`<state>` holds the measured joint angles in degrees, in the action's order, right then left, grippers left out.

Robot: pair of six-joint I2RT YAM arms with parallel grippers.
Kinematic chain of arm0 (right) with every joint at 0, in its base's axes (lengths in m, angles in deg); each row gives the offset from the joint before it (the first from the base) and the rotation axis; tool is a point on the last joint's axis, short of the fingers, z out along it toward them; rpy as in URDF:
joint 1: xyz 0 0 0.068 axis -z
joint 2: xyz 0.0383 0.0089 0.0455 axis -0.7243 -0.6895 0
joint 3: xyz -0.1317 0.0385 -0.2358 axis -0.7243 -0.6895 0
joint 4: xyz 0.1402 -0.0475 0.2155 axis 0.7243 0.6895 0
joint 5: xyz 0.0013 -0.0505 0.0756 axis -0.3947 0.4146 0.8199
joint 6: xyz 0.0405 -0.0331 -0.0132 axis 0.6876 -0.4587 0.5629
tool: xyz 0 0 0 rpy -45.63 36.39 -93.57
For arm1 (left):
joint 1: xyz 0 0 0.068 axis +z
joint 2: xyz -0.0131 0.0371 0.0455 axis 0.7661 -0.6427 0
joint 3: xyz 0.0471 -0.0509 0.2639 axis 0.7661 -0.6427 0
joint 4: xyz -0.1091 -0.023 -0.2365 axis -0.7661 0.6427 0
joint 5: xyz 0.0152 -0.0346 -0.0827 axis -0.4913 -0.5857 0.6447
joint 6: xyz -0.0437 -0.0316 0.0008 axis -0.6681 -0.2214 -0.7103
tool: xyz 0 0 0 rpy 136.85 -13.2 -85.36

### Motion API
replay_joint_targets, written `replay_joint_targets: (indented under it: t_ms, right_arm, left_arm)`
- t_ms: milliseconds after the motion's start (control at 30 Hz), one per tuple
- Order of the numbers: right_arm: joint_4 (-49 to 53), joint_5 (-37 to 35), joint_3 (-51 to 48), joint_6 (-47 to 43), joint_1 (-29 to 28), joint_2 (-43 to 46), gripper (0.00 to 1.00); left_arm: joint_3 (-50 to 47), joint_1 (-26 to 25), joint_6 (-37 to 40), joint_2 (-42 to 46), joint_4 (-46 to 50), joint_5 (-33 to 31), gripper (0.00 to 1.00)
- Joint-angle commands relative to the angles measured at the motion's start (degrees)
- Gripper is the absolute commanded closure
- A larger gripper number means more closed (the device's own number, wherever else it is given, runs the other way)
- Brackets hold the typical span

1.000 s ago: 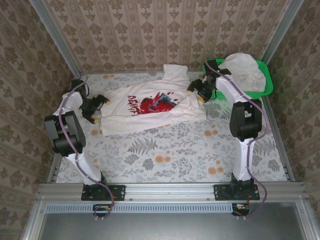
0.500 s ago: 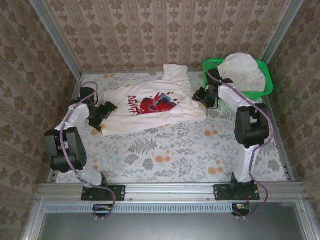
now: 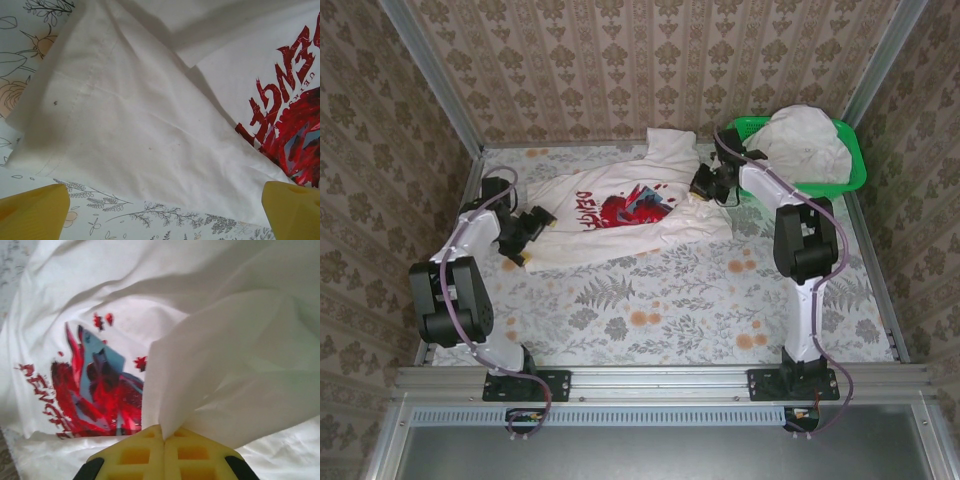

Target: Fold and stack the t-shirts

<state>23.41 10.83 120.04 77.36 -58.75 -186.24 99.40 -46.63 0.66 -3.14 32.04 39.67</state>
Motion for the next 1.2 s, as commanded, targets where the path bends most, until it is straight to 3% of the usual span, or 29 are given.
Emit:
replay_joint_targets:
  t_ms: [0, 300, 400, 433, 533, 600, 700, 767, 867, 1033, 1167]
  right_arm:
    - [-1.5, 2.7, 3.0, 0.8, -1.6, -0.5, 1.0]
    - [-5.6, 4.8, 11.3, 4.6, -3.3, -6.6, 1.0]
    - [-6.0, 6.8, 15.3, 6.9, -3.7, -9.5, 0.95]
    - [-6.5, 8.0, 16.5, 7.7, -4.0, -10.2, 0.88]
    - [-6.9, 10.3, 18.5, 7.7, -4.9, -11.2, 0.55]
    - [-5.6, 8.8, 17.8, 5.1, -5.2, -9.4, 0.47]
    - [-3.4, 0.7, 13.0, -0.6, -5.2, -3.9, 0.39]
    - [-4.6, -6.7, 6.8, -3.0, -4.9, 1.0, 0.38]
    - [-6.8, -11.3, -1.6, -3.9, -3.5, 5.4, 0.37]
    - [-5.4, -10.3, -5.1, -9.2, -2.4, 4.4, 0.36]
    - [-3.1, -7.9, -1.3, -12.8, -2.4, -0.1, 0.43]
  left_arm:
    - [1.5, -0.8, -0.3, 1.2, 0.1, -0.3, 0.0]
    - [2.6, -2.8, -0.4, 0.1, -0.1, -0.2, 0.0]
    - [2.9, -3.2, -0.4, -0.2, -0.2, 0.0, 0.0]
    - [3.0, -3.2, -0.4, -0.3, -0.2, 0.1, 0.0]
    - [3.3, -3.3, -0.3, -0.6, -0.2, 0.2, 0.0]
    - [3.5, -3.4, -0.2, -0.8, -0.2, 0.2, 0.0]
    - [3.8, -3.6, -0.3, -1.1, -0.4, 0.2, 0.0]
    - [4.0, -3.8, -0.3, -1.1, -0.5, 0.1, 0.0]
    - [4.0, -4.2, -0.2, -1.4, -0.8, 0.0, 0.0]
    - [4.1, -4.7, -0.5, -1.5, -1.4, 0.2, 0.0]
    - [3.8, -5.0, -0.4, -0.7, -1.2, 0.2, 0.0]
